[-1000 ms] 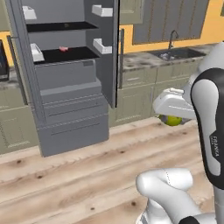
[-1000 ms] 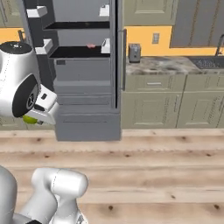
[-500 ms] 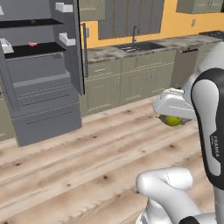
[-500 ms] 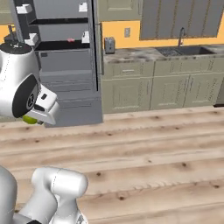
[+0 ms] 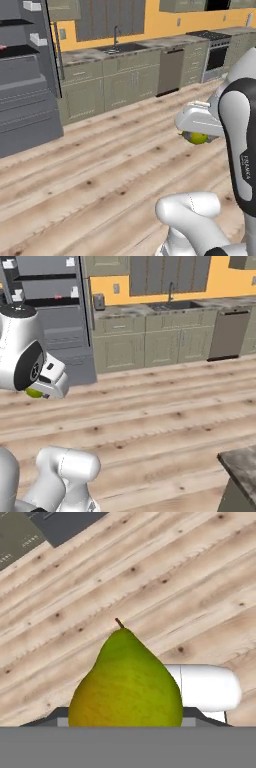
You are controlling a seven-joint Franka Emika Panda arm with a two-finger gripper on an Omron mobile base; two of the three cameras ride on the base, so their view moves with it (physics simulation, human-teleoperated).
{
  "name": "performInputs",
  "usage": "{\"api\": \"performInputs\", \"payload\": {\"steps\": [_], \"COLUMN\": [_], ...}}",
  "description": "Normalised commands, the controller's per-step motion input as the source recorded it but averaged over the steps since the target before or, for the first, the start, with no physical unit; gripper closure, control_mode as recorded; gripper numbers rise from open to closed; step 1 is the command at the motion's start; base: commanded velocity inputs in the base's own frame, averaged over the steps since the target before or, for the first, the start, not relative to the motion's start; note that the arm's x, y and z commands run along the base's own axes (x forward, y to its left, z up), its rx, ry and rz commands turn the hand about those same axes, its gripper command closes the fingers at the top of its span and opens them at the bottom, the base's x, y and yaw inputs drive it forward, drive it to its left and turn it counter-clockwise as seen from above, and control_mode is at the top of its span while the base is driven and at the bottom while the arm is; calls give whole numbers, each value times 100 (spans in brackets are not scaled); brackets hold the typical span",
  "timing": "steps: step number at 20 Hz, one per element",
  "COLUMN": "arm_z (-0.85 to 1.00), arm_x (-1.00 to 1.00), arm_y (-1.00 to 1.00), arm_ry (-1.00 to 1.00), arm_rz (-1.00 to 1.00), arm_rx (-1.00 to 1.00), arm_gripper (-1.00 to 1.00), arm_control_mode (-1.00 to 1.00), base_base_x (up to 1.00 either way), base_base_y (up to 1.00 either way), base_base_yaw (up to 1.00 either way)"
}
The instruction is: Pick up the pear and kiwi from the fridge and place one fruit on each plate on the dining counter.
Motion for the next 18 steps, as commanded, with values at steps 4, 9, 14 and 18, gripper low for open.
{"api": "performInputs", "payload": {"steps": [4, 9, 14, 18], "arm_z": [0, 0, 0, 0], "arm_x": [0, 0, 0, 0], "arm_y": [0, 0, 0, 0], "arm_ry": [0, 0, 0, 0], "arm_rz": [0, 0, 0, 0], "arm_rx": [0, 0, 0, 0], "arm_gripper": [100, 100, 100, 100], "arm_control_mode": [100, 100, 100, 100], "base_base_x": [-100, -100, -100, -100], "base_base_y": [-30, -48, -54, -61], "base_base_yaw": [-23, -19, -18, -20]}}
